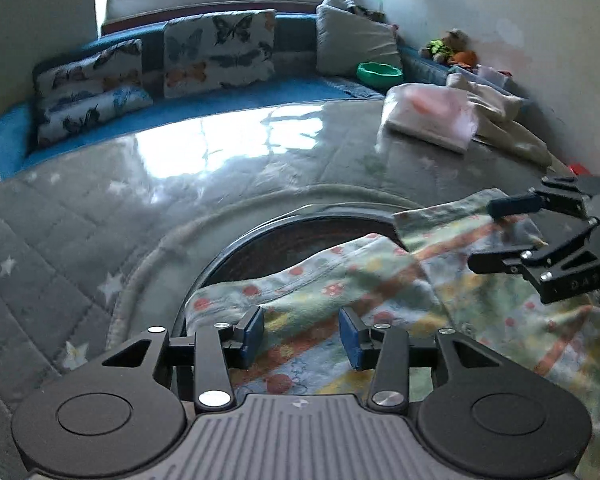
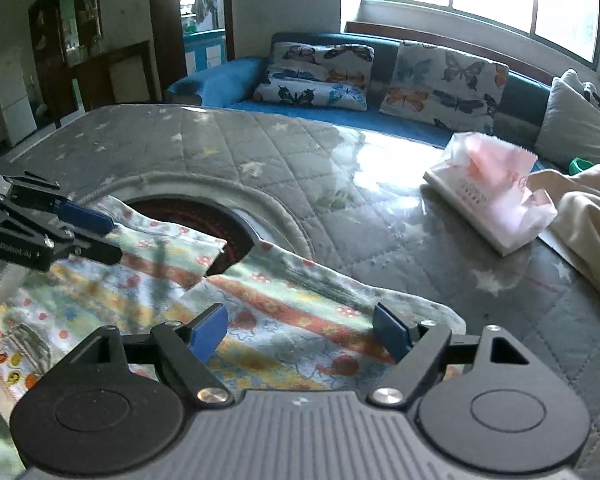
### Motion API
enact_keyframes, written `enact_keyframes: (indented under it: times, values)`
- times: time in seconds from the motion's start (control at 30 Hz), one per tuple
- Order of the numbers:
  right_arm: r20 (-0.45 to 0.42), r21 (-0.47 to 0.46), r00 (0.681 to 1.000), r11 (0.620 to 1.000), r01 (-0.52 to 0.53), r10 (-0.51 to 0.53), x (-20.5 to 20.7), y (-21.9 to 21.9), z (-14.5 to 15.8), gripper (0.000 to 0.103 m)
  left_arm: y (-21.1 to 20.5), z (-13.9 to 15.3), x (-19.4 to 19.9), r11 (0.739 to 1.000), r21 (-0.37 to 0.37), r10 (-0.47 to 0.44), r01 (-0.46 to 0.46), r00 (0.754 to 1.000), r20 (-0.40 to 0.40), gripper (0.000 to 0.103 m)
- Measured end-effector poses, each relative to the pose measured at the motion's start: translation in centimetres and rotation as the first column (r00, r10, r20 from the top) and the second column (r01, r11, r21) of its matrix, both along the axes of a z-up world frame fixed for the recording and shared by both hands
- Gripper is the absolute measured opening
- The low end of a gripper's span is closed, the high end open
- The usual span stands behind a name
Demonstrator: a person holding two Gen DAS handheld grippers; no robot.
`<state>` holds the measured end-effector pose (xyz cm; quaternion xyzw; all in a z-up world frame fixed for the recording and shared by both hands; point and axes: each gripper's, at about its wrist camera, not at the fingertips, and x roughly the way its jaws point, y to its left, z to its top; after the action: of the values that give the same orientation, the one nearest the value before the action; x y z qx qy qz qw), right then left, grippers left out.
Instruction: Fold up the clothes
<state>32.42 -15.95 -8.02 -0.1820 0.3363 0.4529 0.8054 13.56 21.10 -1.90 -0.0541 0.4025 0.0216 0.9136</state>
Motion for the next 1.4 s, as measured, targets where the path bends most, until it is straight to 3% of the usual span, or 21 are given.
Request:
enact_keyframes:
  times: [0.13, 0.2, 0.43, 0.53, 0.6, 0.77, 1.07, 1.4]
  values:
    - [-0.001, 0.004, 1.000, 1.000, 0.029, -0.029, 0.4, -0.1, -0.1, 0.083, 0.1, 0.1, 0.6, 1.000, -0.011, 0.025, -0.025, 1.000, 0.005, 0.049]
    - [-0.009, 0.024, 1.000, 0.999, 0.027, -0.027, 0.3, -0.3, 0.2, 0.085, -0.4, 0.2, 0.6, 1.000, 0.006, 0.015, -0.015, 1.000, 0.012, 0.058]
    - [0.021, -0.010, 0.999, 0.999, 0.031, -0.031, 0.3, 0.2, -0.3, 0.086, -1.2, 0.1, 0.7, 0.999, 0.020, 0.026, -0.026, 1.000, 0.014, 0.066]
    - [0.018, 0.005, 1.000, 1.000, 0.020, -0.020, -0.6, -0.5, 0.5, 0.091, -1.5, 0.9, -0.2, 0.999, 0.017, 0.034, -0.035, 0.999, 0.036, 0.079]
    - [0.019, 0.002, 1.000, 1.000, 0.002, -0.002, -1.7, -1.1, 0.8, 0.096, -1.9, 1.4, -1.3, 0.999, 0.018, 0.038, -0.039, 0.998, 0.055, 0.092]
    - [0.013, -0.023, 0.999, 0.999, -0.035, 0.035, -5.2, -2.8, 0.5, 0.100, -3.1, 2.2, -4.0, 0.999, 0.011, 0.035, -0.036, 0.995, 0.090, 0.103]
    - [0.001, -0.068, 0.995, 0.993, -0.100, 0.101, -11.5, -5.8, 0.1, 0.103, -6.0, 2.8, -9.3, 0.999, -0.020, 0.030, -0.027, 0.991, 0.134, 0.103]
    - [-0.004, -0.036, 0.998, 0.998, -0.057, 0.057, -16.1, -10.0, -0.2, 0.103, -9.3, 3.1, -15.6, 0.999, -0.028, 0.043, -0.039, 0.981, 0.190, 0.103]
